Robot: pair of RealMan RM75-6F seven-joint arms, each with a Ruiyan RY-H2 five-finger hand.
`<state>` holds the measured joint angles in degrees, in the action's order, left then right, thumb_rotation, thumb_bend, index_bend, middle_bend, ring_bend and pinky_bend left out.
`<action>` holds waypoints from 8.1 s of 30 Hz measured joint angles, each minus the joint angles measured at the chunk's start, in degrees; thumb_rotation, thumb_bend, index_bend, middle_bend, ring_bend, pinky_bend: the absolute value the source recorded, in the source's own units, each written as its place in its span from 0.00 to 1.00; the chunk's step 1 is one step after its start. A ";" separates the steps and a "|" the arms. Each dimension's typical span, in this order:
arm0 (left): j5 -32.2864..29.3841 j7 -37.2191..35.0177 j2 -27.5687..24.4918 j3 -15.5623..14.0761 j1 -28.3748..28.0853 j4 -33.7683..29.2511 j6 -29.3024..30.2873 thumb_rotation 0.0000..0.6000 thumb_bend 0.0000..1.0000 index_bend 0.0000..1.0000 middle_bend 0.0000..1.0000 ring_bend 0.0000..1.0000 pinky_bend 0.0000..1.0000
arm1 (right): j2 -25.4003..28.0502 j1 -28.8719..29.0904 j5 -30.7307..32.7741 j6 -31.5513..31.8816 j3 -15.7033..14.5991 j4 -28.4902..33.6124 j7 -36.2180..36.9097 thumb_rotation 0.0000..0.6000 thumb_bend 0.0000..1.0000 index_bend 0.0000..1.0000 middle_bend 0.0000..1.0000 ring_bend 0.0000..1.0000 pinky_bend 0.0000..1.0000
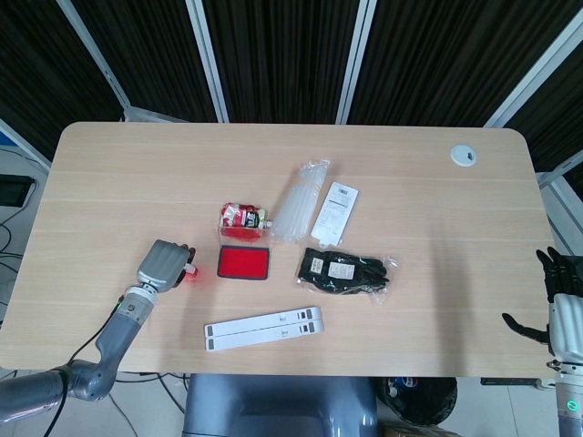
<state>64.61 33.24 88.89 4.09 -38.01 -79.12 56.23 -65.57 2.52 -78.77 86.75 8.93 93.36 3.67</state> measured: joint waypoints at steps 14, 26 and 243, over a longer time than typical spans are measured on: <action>-2.27 6.80 4.56 3.56 -3.51 -1.05 1.55 1.00 0.56 0.76 0.76 0.63 0.69 | 0.05 0.05 0.23 -0.28 0.08 -0.17 0.39 1.00 0.06 0.00 0.00 0.00 0.18; -10.59 17.91 11.81 5.88 -8.83 0.25 1.50 1.00 0.56 0.77 0.76 0.63 0.69 | 0.12 0.08 0.56 -0.59 0.17 -0.19 0.85 1.00 0.06 0.00 0.00 0.00 0.18; -12.18 15.77 4.56 -0.93 -2.40 -1.00 4.03 1.00 0.36 0.53 0.52 0.46 0.57 | 0.71 -0.07 1.57 -1.58 0.26 1.51 2.39 1.00 0.07 0.00 0.00 0.00 0.18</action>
<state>52.43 49.01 93.45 3.17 -40.41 -80.12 60.26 -64.86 2.46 -77.20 85.17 9.19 94.87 6.06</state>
